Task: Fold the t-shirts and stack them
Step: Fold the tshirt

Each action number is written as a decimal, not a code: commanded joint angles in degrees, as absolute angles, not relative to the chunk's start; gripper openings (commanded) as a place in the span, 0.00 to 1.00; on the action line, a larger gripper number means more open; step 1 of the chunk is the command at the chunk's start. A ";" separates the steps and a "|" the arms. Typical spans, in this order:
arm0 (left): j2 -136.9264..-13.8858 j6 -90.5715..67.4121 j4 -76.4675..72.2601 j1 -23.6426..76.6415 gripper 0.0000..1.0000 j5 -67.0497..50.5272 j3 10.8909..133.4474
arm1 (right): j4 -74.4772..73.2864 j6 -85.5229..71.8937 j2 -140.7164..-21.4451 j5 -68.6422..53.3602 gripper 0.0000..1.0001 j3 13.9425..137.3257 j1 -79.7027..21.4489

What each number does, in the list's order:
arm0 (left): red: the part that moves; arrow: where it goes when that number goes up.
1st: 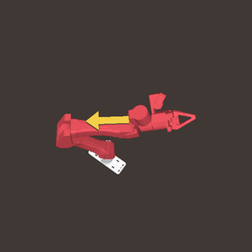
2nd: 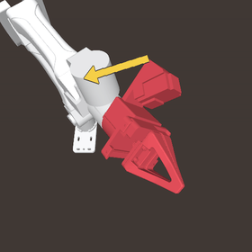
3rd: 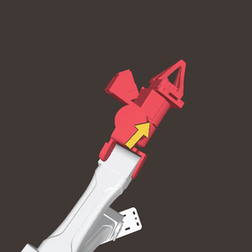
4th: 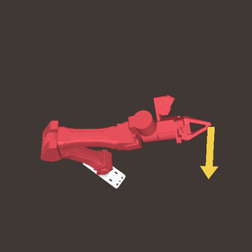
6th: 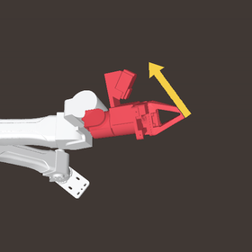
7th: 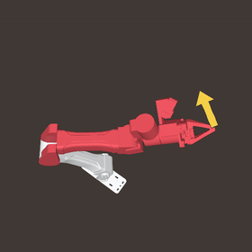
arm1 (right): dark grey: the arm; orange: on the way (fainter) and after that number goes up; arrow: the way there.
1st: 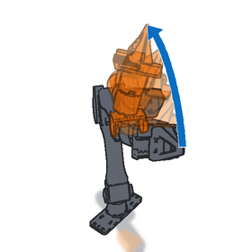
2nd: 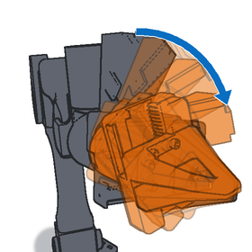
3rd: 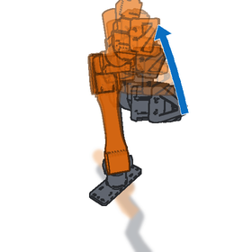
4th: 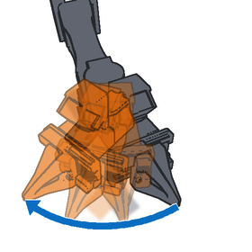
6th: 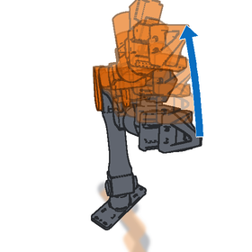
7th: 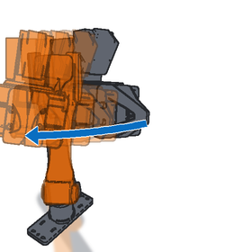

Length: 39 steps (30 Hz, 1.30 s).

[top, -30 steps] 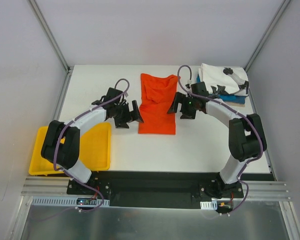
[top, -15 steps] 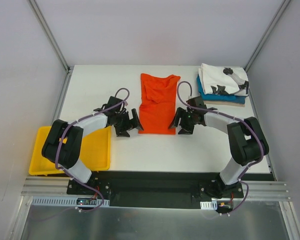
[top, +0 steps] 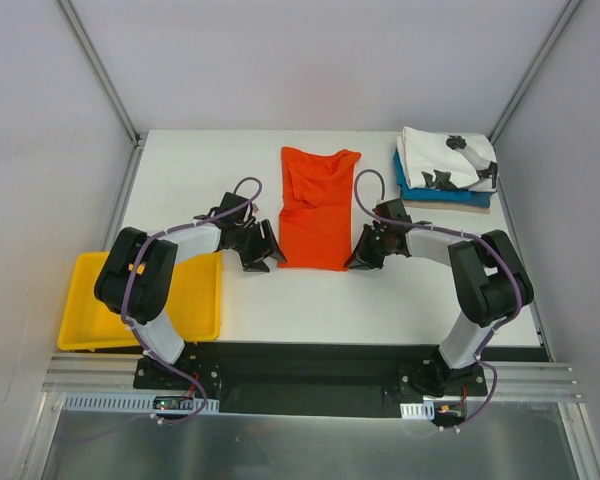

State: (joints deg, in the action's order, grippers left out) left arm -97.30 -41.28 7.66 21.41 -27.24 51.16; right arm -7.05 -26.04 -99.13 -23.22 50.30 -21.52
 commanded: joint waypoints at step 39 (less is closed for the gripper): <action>-58.83 -41.57 21.34 27.86 0.00 -30.49 29.62 | -31.27 -19.69 -63.65 -28.21 0.01 35.42 -37.34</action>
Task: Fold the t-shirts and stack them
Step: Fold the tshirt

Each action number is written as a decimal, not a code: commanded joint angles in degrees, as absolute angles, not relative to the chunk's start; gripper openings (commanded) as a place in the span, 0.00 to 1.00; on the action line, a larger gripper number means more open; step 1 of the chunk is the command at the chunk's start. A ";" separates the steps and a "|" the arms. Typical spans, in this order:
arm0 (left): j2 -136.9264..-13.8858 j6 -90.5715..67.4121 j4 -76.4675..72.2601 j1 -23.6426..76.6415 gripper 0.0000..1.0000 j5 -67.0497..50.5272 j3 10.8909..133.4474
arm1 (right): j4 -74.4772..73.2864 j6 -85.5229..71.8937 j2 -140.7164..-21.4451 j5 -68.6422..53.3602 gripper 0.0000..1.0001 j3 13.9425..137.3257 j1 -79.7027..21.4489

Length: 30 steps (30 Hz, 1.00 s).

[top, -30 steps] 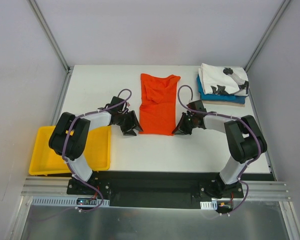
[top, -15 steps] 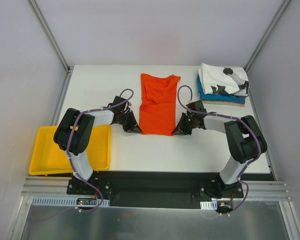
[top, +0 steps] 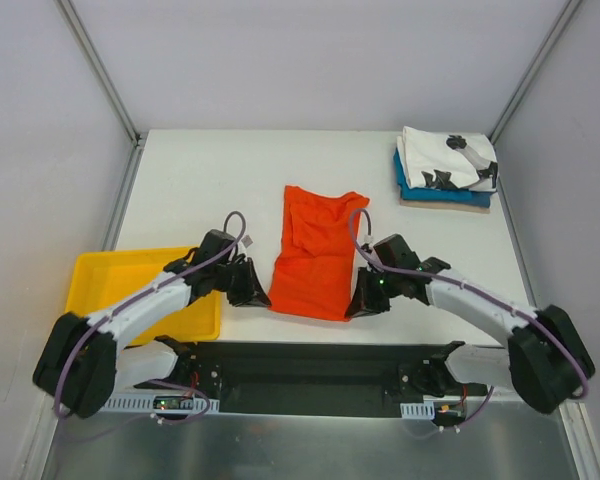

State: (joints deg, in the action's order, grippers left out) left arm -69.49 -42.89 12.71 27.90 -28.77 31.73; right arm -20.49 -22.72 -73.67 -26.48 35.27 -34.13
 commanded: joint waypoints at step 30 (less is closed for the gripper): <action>-55.98 -36.74 20.13 29.53 0.00 -11.35 51.50 | -49.49 -2.73 -61.60 -38.93 0.01 53.52 -22.16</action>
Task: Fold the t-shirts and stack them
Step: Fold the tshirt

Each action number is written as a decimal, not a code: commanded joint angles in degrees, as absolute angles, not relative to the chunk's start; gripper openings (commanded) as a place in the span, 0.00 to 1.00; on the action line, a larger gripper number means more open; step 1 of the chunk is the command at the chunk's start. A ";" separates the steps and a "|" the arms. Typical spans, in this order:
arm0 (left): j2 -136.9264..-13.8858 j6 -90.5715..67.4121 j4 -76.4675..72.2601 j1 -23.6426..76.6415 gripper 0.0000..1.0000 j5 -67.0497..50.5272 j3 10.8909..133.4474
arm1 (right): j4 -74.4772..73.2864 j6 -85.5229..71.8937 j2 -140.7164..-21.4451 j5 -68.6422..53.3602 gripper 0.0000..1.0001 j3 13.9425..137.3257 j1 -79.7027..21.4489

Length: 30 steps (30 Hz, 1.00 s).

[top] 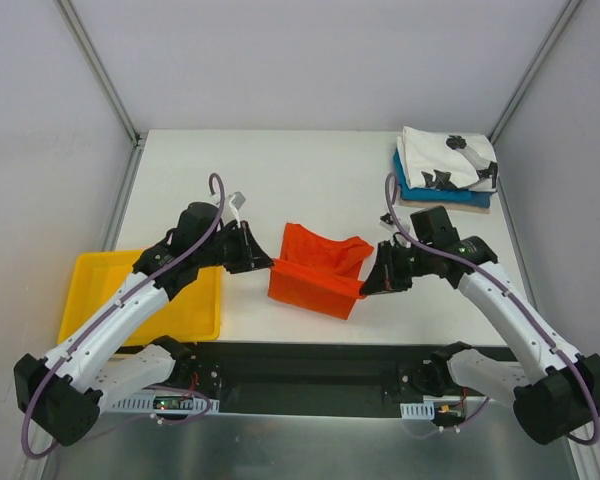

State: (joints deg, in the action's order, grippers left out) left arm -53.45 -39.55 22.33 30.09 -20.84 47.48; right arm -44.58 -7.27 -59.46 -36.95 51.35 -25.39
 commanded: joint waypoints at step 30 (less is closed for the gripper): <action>-101.67 -33.14 18.02 23.73 0.00 -9.58 80.15 | -41.84 -3.25 -96.84 -31.12 0.01 71.36 -7.65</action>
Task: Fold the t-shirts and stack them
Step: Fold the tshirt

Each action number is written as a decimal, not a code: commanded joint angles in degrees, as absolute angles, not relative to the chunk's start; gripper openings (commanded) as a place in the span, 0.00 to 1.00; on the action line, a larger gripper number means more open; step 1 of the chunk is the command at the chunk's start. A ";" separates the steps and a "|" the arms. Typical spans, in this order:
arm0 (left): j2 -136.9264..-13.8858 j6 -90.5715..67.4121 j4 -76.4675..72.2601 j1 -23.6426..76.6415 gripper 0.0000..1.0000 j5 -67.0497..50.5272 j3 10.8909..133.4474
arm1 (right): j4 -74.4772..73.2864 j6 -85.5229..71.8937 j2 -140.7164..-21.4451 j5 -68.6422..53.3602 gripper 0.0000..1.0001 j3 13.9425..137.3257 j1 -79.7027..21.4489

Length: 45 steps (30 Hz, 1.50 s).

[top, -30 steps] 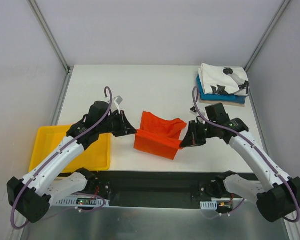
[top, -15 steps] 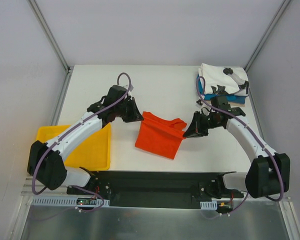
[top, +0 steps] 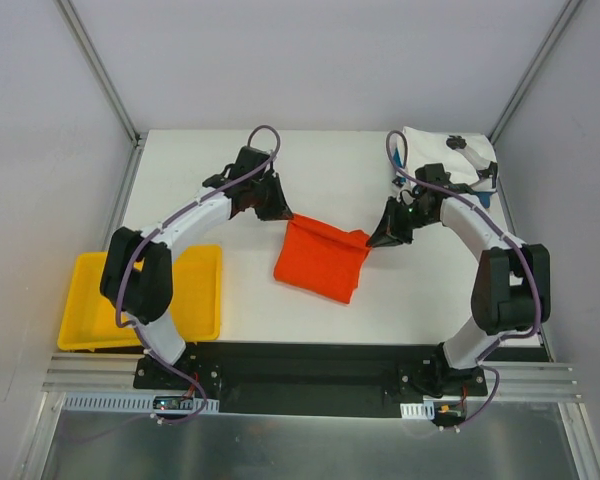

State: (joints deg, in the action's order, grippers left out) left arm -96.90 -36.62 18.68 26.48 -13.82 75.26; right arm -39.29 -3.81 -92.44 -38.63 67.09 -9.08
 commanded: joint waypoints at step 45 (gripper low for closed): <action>-100.90 -38.58 5.71 32.69 0.99 -28.04 61.36 | -19.85 -17.23 -114.96 -23.74 0.97 79.98 -15.91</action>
